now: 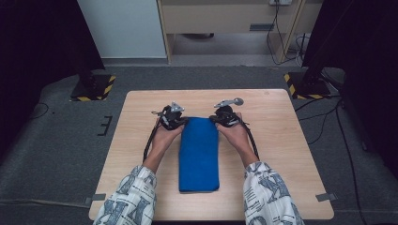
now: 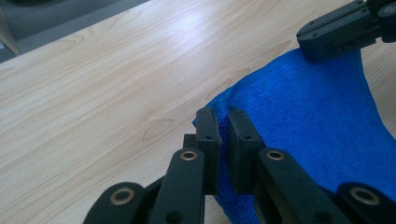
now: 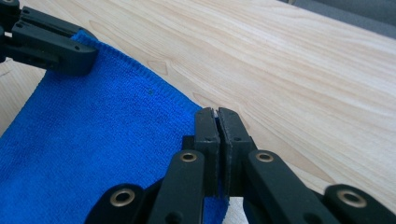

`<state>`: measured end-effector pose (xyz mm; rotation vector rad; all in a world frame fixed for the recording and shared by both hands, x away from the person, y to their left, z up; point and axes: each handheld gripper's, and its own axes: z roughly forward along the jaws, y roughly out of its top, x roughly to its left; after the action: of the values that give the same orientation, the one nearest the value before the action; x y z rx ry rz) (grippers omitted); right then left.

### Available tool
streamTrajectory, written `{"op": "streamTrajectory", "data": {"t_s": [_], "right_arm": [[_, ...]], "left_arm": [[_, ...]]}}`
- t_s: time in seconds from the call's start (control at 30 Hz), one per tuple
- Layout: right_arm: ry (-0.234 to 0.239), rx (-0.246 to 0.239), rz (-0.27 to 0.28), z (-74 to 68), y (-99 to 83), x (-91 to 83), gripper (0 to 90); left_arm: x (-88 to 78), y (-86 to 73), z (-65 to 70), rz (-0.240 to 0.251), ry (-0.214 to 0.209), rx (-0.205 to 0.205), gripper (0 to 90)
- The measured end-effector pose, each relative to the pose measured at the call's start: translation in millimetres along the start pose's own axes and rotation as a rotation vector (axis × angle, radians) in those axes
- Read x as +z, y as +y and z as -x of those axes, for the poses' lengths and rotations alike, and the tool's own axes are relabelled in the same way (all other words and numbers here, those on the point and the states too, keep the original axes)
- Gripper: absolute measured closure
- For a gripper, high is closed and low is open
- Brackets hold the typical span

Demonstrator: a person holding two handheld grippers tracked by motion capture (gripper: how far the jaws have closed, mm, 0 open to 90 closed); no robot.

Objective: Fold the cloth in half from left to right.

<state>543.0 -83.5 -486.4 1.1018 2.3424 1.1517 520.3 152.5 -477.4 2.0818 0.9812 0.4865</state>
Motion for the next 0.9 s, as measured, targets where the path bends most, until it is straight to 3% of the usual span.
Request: {"op": "streamTrajectory", "data": {"t_s": [0.33,0.57,0.9], "right_arm": [[-0.017,-0.005,0.03,-0.8,7.5,-18.4,87.8],[-0.018,-0.034,0.032,-6.1,10.9,-22.8,87.8],[-0.021,-0.042,0.038,-9.0,16.8,-28.7,87.7]], "left_arm": [[-7.5,8.3,4.3,0.031,-0.005,0.009,84.4],[-10.5,12.4,8.0,0.032,-0.006,0.029,84.4],[-16.6,14.4,4.6,0.046,-0.007,0.025,84.5]]}}
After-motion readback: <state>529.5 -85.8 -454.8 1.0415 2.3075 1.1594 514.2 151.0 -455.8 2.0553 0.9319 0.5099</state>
